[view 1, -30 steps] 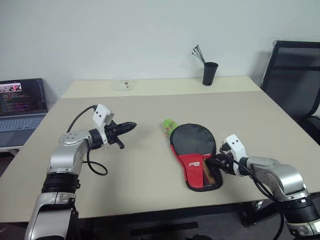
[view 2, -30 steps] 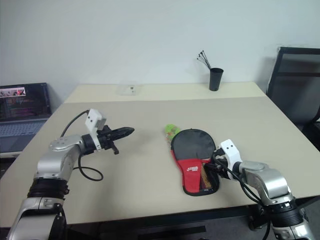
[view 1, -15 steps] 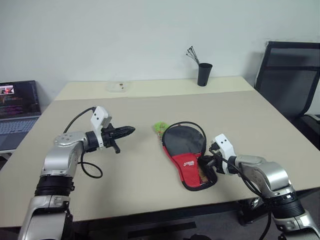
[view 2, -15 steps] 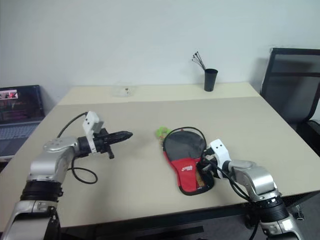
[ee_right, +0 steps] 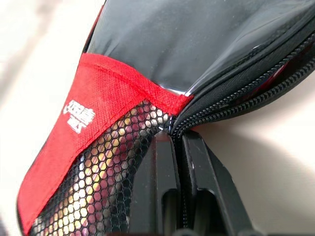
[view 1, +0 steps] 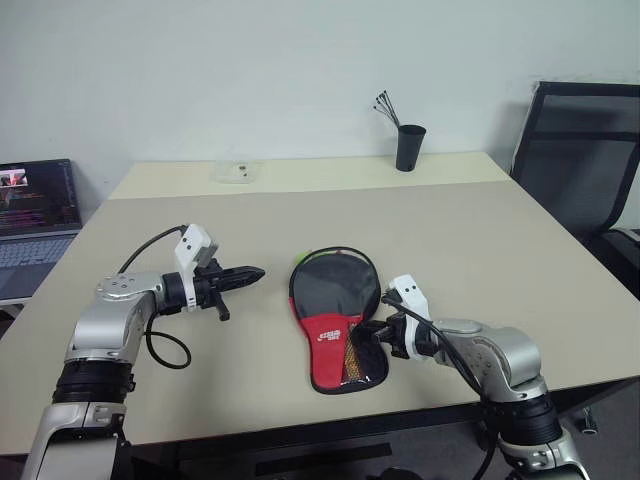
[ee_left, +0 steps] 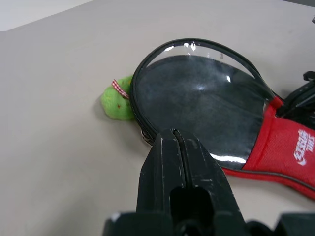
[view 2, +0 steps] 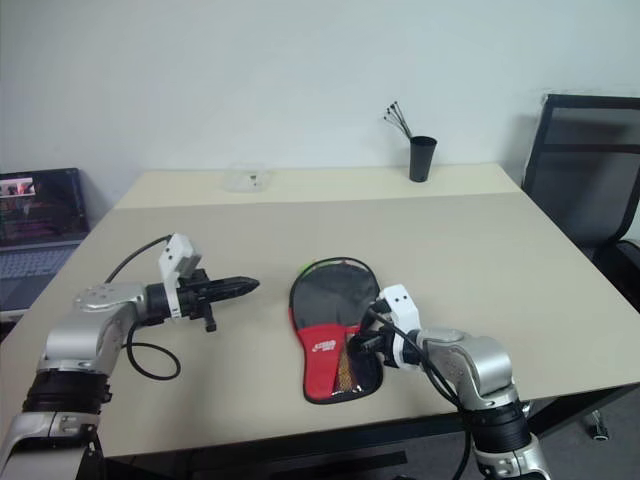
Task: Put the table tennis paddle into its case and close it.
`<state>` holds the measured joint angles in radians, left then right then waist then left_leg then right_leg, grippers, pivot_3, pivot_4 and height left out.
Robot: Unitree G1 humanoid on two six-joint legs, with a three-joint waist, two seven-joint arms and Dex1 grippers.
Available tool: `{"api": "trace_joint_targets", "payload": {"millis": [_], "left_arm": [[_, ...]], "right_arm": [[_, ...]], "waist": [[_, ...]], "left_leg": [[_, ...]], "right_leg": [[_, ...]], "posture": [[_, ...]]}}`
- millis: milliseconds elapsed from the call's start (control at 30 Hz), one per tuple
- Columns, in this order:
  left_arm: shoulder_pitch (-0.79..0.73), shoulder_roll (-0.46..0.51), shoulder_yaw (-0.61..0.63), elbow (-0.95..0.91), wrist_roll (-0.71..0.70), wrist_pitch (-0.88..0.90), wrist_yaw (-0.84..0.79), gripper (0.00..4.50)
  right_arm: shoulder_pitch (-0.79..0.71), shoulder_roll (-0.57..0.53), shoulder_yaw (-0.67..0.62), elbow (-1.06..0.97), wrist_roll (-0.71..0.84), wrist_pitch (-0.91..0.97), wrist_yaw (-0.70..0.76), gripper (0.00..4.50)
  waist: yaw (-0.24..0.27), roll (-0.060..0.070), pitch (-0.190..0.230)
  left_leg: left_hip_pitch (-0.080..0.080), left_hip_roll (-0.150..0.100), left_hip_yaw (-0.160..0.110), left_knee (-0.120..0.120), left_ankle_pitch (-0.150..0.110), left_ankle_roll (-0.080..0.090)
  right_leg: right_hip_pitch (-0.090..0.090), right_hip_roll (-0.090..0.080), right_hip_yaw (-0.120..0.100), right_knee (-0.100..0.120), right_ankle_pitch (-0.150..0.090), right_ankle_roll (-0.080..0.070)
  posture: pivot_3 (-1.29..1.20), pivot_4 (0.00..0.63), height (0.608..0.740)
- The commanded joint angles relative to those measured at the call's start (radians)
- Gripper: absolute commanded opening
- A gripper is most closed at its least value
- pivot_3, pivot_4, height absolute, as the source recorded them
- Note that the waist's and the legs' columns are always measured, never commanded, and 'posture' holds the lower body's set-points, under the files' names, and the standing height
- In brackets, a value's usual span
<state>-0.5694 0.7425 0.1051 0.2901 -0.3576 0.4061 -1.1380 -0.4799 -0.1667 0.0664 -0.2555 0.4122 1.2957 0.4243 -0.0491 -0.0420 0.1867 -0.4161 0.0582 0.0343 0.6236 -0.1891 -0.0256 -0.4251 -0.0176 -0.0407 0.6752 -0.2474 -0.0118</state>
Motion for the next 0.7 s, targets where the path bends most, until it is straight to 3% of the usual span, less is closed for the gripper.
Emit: {"api": "trace_joint_targets", "payload": {"millis": [33,267,700], "left_arm": [[-0.015,0.007,0.022,-0.035,-0.018,-0.010,0.004,0.00],[-0.018,-0.006,0.015,-0.036,-0.019,-0.011,0.011,0.00],[-0.013,-0.012,0.012,-0.038,-0.015,-0.014,0.008,0.00]], "right_arm": [[0.012,0.050,-0.040,-0.100,0.062,0.112,-0.032,0.02],[0.072,0.087,-0.063,-0.184,0.079,0.208,-0.074,0.02],[0.068,-0.102,-0.066,-0.166,0.104,0.171,-0.014,0.02]], "waist": [[0.002,0.000,0.000],[0.009,0.000,0.000],[0.020,0.000,0.000]], "left_leg": [[0.000,0.000,0.000,0.000,0.000,0.000],[-0.001,0.001,0.000,0.000,-0.001,-0.002],[-0.002,0.000,0.001,0.000,-0.002,-0.004]], "right_leg": [[0.000,0.000,0.000,0.000,0.000,0.000],[0.000,0.000,0.000,-0.001,-0.001,-0.001],[0.000,0.000,0.000,-0.003,-0.001,-0.001]], "posture": [[0.00,0.150,0.740],[0.00,0.150,0.740],[0.00,0.150,0.740]]}}
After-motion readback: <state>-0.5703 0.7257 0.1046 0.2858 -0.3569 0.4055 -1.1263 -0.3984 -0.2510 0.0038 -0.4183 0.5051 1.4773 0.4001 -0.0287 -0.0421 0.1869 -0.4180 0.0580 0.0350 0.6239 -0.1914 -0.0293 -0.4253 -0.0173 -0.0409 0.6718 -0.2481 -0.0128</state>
